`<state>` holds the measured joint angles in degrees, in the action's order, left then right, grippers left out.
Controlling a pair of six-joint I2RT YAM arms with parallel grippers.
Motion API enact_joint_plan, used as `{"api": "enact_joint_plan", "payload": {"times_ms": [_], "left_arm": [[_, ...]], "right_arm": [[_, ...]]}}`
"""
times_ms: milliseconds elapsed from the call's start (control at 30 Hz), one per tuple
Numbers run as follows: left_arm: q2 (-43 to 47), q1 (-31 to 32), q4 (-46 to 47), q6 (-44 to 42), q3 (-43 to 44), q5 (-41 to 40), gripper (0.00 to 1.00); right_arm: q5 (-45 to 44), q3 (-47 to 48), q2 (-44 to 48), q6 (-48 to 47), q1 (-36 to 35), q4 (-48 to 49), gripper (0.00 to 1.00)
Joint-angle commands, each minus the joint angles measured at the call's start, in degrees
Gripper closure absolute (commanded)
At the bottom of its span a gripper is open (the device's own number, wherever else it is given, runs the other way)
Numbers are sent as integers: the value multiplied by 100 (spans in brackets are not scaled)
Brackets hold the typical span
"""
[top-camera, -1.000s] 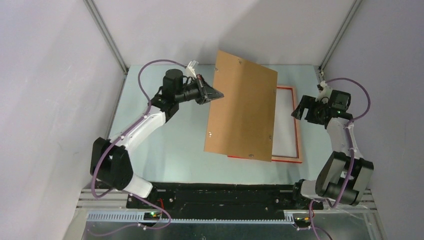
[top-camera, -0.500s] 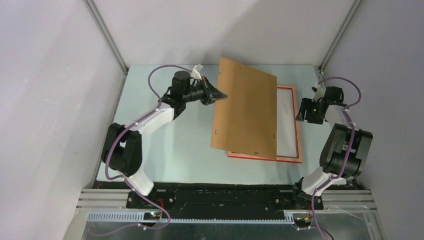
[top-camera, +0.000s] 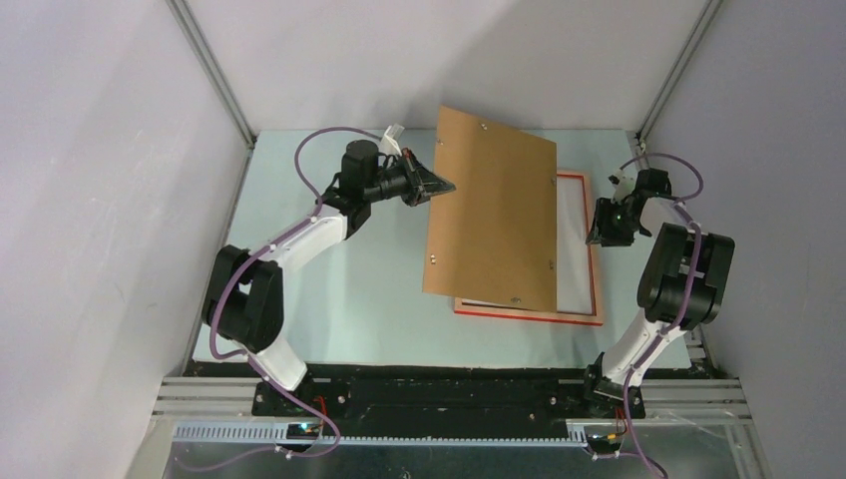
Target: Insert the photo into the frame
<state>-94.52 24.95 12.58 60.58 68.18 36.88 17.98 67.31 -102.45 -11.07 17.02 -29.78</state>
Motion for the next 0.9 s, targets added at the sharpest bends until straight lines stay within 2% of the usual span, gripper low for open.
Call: {"api": "enact_joint_plan", "payload": {"times_ms": [0, 567, 867], "left_arm": [[262, -34, 603, 121, 8, 206, 100], [457, -150, 603, -2, -113, 185, 100], [516, -229, 605, -20, -179, 170, 100]], "right_arm": [[-45, 364, -180, -64, -23, -86, 54], [44, 615, -561, 7, -55, -213, 70], [156, 648, -584, 43, -84, -308, 83]]}}
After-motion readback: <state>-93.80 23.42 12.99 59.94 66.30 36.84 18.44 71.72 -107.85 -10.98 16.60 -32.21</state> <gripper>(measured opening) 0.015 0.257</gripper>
